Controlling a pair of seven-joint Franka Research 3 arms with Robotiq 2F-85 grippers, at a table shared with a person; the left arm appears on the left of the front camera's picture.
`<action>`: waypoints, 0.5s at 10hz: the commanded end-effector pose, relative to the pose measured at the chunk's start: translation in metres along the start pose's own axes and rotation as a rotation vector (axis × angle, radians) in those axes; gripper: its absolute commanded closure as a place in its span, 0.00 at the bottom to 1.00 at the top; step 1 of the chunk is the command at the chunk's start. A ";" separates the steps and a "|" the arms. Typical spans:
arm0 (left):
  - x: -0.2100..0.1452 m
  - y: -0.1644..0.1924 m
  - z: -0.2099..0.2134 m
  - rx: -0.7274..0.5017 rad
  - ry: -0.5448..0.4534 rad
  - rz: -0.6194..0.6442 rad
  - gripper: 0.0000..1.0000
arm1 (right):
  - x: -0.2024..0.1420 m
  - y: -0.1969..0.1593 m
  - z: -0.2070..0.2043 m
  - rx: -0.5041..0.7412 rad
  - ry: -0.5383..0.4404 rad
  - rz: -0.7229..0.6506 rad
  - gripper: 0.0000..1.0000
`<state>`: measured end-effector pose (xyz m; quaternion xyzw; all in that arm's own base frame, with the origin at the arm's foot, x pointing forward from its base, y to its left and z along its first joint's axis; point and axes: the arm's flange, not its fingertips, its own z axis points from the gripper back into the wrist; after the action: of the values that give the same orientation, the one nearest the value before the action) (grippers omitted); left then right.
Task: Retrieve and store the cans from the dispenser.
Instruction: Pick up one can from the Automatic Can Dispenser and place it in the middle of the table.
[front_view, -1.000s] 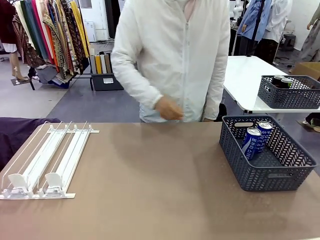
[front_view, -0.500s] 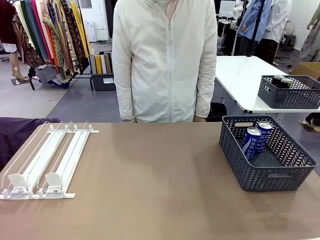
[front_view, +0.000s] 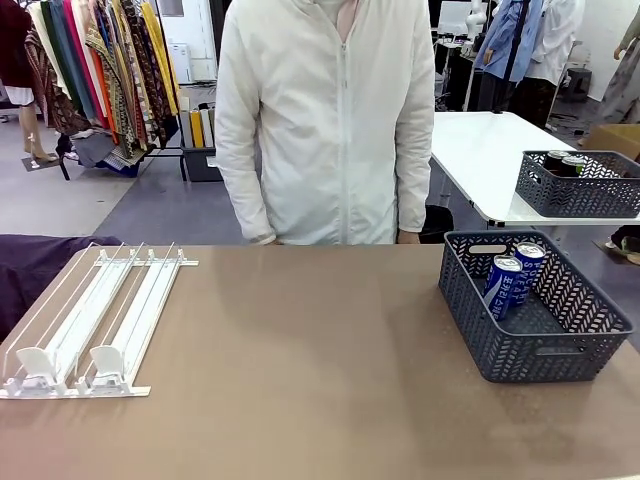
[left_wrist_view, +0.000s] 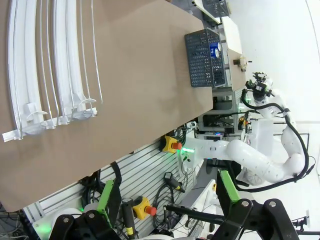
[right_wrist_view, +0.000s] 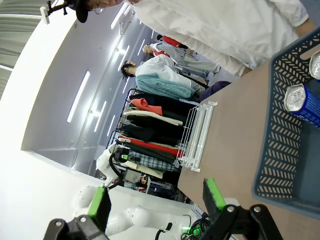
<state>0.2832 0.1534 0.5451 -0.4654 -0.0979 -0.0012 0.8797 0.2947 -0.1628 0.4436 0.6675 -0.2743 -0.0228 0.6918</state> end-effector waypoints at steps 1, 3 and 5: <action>-0.003 0.000 0.001 0.001 0.005 -0.002 0.00 | 0.003 0.004 -0.001 0.012 -0.006 0.002 0.00; -0.003 0.000 0.001 0.001 0.005 -0.002 0.00 | 0.003 0.004 -0.001 0.012 -0.006 0.002 0.00; -0.003 0.000 0.001 0.001 0.005 -0.002 0.00 | 0.003 0.004 -0.001 0.012 -0.006 0.002 0.00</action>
<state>0.2832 0.1534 0.5451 -0.4654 -0.0979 -0.0012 0.8797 0.2947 -0.1628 0.4436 0.6675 -0.2743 -0.0228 0.6918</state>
